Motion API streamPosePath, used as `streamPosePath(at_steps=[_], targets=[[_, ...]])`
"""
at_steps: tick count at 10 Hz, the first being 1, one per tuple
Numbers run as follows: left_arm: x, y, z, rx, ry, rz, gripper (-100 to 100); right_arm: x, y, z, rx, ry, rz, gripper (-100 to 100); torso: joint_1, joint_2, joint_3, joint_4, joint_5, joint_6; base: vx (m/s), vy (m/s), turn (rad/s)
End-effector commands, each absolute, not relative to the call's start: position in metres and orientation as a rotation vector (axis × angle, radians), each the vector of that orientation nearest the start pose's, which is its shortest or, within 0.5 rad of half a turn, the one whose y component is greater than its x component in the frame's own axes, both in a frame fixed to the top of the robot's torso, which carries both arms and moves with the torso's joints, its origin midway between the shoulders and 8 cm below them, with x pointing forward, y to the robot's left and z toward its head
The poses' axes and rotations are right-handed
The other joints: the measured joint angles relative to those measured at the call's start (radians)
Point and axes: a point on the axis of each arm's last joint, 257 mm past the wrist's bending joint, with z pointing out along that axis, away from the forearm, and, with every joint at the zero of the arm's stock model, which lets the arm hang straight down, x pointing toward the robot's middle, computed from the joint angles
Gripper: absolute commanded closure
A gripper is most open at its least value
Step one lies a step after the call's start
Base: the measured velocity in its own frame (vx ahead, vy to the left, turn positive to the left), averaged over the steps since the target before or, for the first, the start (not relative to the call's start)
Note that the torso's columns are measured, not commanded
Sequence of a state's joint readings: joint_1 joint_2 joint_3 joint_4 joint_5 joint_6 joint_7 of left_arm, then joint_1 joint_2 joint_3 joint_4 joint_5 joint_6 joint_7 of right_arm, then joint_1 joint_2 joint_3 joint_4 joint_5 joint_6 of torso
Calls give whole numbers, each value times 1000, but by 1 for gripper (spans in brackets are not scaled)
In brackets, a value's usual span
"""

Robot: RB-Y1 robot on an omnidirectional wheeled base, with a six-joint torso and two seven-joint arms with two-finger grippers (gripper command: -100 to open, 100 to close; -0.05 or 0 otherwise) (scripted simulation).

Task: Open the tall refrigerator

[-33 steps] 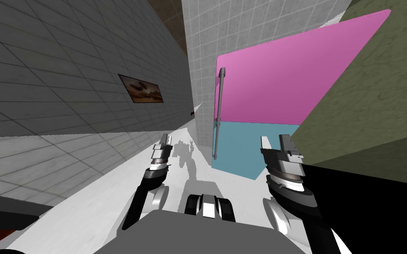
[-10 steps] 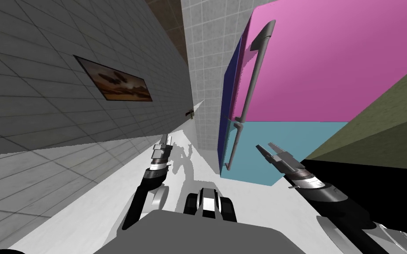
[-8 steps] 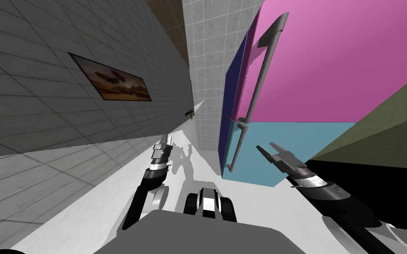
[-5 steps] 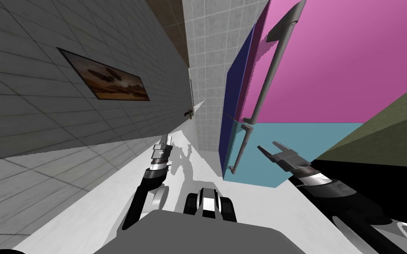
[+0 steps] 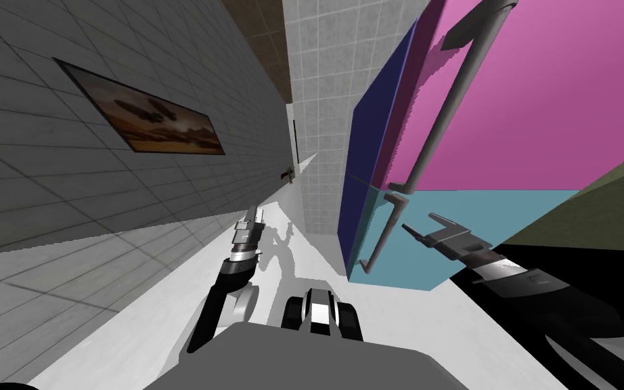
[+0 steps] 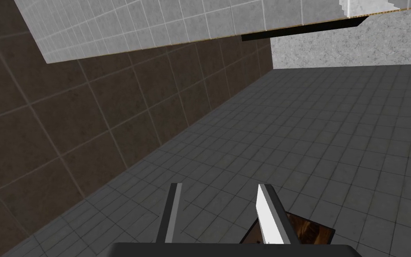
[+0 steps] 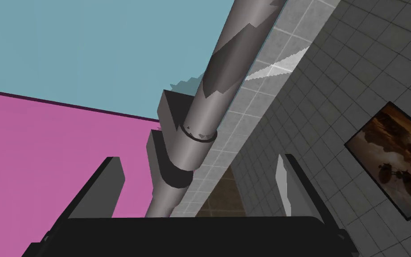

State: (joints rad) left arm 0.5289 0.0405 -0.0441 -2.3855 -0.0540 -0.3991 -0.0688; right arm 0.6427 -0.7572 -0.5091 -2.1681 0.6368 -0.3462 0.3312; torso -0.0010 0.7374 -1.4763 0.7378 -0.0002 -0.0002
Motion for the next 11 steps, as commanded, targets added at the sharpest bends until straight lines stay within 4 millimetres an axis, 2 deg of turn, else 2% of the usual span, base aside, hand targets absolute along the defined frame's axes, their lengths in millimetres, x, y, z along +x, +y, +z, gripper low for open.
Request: streamPosePath(at_steps=[1,6,7,8,9,10,11], targets=[[341,256,41,-591,707,-1233,0,376,-418,-17,-555,1372,-271,-100,-1,1,0,0,0,0,101,124,-62],[341,256,41,-591,707,-1232,0,385,-448,-2,-691,1366,-477,-100,0,1,1,0,0,0,64,106,-49],[341,256,41,-591,707,-1232,0,384,-445,-5,-674,1369,-450,-100,0,1,1,0,0,0,18,37,-8],[341,256,41,-591,707,-1232,0,385,-447,4,-681,1367,-457,-100,-2,2,1,1,-1,0,105,55,-12],[341,256,41,-591,707,-1232,0,385,-446,0,-681,1367,-456,-100,0,-3,-1,-1,0,0,66,34,-7],[341,256,41,-591,707,-1232,0,385,-446,1,-680,1367,-456,100,0,0,-1,0,0,0,12,-4,-22],[341,256,41,-591,707,-1232,0,385,-455,0,-688,1371,-452,100,0,1,1,-2,-2,-2,-122,-68,157]])
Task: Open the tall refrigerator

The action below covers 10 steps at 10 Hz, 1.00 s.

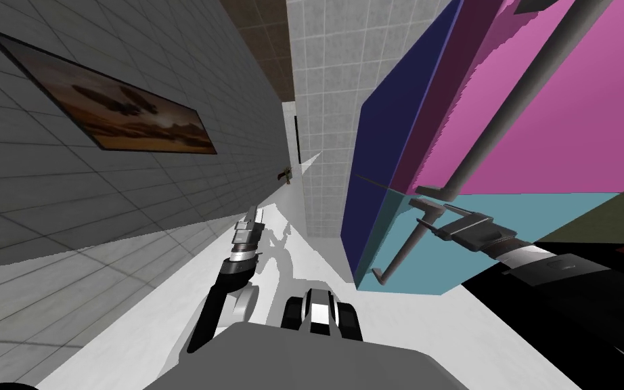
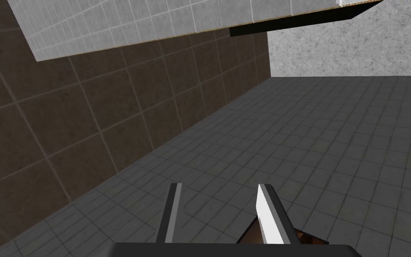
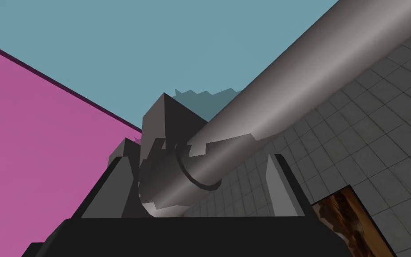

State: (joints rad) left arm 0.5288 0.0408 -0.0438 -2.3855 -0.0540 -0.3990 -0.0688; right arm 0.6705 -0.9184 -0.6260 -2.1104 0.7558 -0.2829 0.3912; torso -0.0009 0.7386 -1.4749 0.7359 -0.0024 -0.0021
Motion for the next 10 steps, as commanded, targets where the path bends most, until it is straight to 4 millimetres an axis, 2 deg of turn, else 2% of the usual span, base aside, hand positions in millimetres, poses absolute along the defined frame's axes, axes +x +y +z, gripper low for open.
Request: streamPosePath(at_steps=[1,2,3,4,5,10], targets=[[341,256,41,-591,706,-1233,0,385,-464,0,-688,1374,-451,100,-3,4,3,-1,-3,-1,-248,-147,328],[341,256,41,-591,707,-1233,0,384,-462,-3,-700,1376,-439,100,-8,6,4,0,-4,1,-265,-98,143],[341,256,41,-591,707,-1233,0,384,-470,-3,-701,1378,-437,100,-5,4,4,0,-4,5,-280,-66,149],[341,256,41,-591,707,-1233,0,383,-468,-5,-711,1378,-427,100,-4,0,2,-2,-5,4,-206,-78,67],[341,256,41,-591,707,-1232,0,382,-476,-5,-716,1378,-420,100,-4,-7,-3,-3,-3,3,-217,-64,146],[341,256,41,-591,707,-1232,0,378,-486,-5,-737,1367,-392,100,-9,-4,-3,-3,-4,3,-199,-82,137]])
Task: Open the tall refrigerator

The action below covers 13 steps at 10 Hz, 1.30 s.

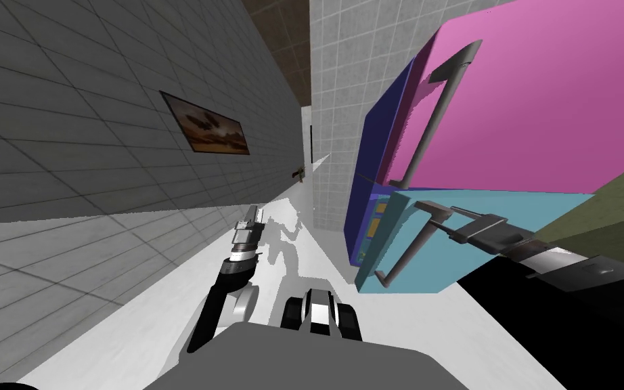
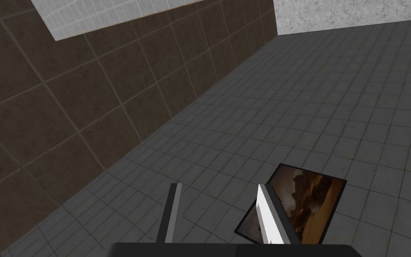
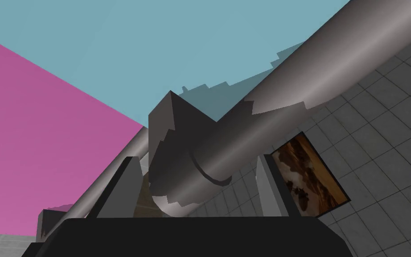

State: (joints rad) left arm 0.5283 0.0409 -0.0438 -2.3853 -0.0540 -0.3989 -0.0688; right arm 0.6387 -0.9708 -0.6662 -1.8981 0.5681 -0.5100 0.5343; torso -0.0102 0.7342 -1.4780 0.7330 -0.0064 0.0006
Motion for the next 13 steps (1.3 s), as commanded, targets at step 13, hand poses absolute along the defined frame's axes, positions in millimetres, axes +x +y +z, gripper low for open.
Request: streamPosePath(at_steps=[13], targets=[[341,256,41,-591,707,-1232,0,361,-473,8,-822,1272,-281,100,6,5,4,5,4,0,-171,-87,86]])
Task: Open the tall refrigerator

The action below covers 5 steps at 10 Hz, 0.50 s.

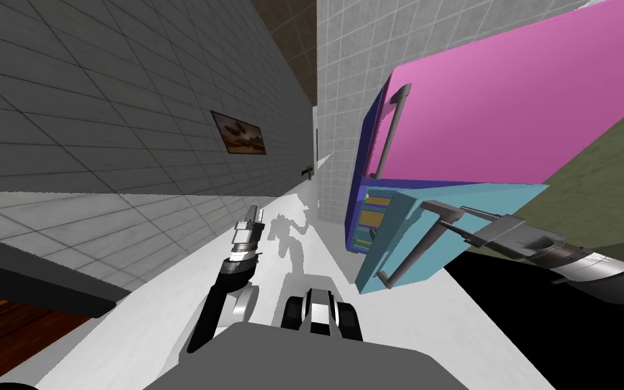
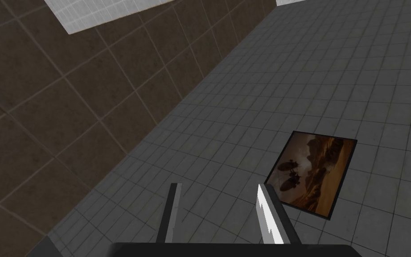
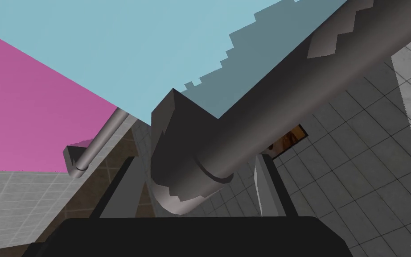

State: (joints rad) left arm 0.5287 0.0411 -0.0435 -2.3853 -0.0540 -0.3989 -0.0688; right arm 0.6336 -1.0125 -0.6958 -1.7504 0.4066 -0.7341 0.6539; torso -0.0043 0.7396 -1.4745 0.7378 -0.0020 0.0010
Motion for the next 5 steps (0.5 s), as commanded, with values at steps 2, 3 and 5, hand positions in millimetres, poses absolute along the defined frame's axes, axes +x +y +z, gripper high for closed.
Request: streamPosePath(at_steps=[2,3,5], targets=[[341,256,41,-591,707,-1232,0,355,-447,6,-872,1241,-216,100,-1,-2,-2,-1,0,0,-176,-230,7],[341,256,41,-591,707,-1232,0,355,-447,6,-872,1241,-216,100,0,-2,-1,-1,0,-1,-143,-194,9],[341,256,41,-591,707,-1232,0,347,-420,5,-919,1208,-151,100,2,-7,-5,-2,1,-1,-147,-218,6]])
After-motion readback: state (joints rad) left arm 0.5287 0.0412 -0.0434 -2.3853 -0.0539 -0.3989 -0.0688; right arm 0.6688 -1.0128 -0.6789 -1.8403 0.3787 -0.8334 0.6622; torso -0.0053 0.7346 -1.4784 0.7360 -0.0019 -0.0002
